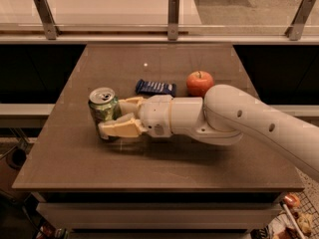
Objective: Place green can upright
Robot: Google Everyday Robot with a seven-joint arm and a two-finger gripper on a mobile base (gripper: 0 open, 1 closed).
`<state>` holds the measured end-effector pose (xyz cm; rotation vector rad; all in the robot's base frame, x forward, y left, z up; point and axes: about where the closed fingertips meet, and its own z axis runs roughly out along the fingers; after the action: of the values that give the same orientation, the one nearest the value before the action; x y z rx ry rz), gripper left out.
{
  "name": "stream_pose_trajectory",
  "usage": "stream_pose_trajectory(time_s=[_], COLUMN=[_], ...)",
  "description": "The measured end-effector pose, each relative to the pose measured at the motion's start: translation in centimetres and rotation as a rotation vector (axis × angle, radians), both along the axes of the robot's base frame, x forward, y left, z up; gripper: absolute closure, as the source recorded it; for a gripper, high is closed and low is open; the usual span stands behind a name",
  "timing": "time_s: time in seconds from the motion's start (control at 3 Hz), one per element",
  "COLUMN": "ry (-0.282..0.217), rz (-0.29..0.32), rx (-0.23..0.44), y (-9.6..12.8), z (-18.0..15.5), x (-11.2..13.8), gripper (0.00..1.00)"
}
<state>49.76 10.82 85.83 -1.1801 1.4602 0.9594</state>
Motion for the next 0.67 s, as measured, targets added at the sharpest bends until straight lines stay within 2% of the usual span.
stream_pose_trajectory(time_s=[0.33,0.67], ry=[-0.001,-0.003], rz=[0.004,0.008], rx=[-0.001,-0.001], y=[0.2,0.39], z=[0.07,0.14], x=[-0.11,-0.21], gripper=[0.8,0.57])
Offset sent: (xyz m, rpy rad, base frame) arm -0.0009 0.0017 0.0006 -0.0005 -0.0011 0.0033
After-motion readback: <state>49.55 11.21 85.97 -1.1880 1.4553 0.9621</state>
